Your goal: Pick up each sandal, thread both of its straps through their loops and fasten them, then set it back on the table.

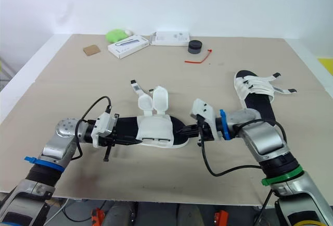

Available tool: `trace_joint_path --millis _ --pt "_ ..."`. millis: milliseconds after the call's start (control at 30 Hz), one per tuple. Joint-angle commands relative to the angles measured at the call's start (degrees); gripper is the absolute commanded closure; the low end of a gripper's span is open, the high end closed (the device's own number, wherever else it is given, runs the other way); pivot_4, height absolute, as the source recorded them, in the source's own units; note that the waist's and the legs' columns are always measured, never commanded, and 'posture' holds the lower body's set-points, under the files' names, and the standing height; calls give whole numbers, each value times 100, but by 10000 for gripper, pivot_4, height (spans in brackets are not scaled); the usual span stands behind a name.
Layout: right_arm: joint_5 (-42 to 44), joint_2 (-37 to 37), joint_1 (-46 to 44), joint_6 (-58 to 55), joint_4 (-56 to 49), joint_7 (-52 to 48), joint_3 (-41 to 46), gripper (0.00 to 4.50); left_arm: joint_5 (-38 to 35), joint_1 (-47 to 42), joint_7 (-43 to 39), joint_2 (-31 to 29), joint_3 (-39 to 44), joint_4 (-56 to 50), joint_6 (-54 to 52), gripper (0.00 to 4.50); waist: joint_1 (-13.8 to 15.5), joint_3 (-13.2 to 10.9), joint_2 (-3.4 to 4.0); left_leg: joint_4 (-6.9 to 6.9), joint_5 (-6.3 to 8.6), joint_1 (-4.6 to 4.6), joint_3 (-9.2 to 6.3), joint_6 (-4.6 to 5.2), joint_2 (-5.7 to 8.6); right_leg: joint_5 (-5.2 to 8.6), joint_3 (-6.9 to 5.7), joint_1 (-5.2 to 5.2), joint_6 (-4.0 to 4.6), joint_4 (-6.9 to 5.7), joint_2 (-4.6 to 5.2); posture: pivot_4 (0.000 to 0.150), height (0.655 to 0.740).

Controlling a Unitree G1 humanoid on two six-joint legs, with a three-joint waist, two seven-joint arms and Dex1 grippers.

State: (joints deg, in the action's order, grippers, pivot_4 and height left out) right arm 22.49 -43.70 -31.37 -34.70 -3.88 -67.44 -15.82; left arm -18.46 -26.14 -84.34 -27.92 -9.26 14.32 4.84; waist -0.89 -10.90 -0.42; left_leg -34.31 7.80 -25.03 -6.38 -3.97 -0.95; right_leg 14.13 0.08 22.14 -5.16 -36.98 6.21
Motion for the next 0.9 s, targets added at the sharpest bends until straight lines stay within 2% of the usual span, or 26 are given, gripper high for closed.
trace_joint_path --millis 33,300,467,900 --pt "-137 173 -210 109 85 -96 -92 44570 63 -39 -37 119 -161 177 41 45000 4 0 0 0 -3 0 -1 3 0 -2 0 0 0 -1 0 1500 7400" --pt "-338 878 -555 146 557 -114 -263 44570 108 -240 -14 232 -176 265 -107 45000 2 1 1 1 -19 0 -1 13 0 -16 0 0 -1 -3 -1 1500 7400" --pt "-545 996 -570 215 702 -227 -388 44570 77 -250 105 311 -162 114 -311 45000 -13 1 1 1 -28 0 -1 17 -2 -35 -1 5 2 -4 -1 1500 7400" --pt "-425 252 -513 217 980 -823 213 44570 49 -169 355 569 -331 -334 -841 45000 -11 0 1 15 -35 -15 1 8 9 -22 1 7 -10 -2 6 1500 7400"
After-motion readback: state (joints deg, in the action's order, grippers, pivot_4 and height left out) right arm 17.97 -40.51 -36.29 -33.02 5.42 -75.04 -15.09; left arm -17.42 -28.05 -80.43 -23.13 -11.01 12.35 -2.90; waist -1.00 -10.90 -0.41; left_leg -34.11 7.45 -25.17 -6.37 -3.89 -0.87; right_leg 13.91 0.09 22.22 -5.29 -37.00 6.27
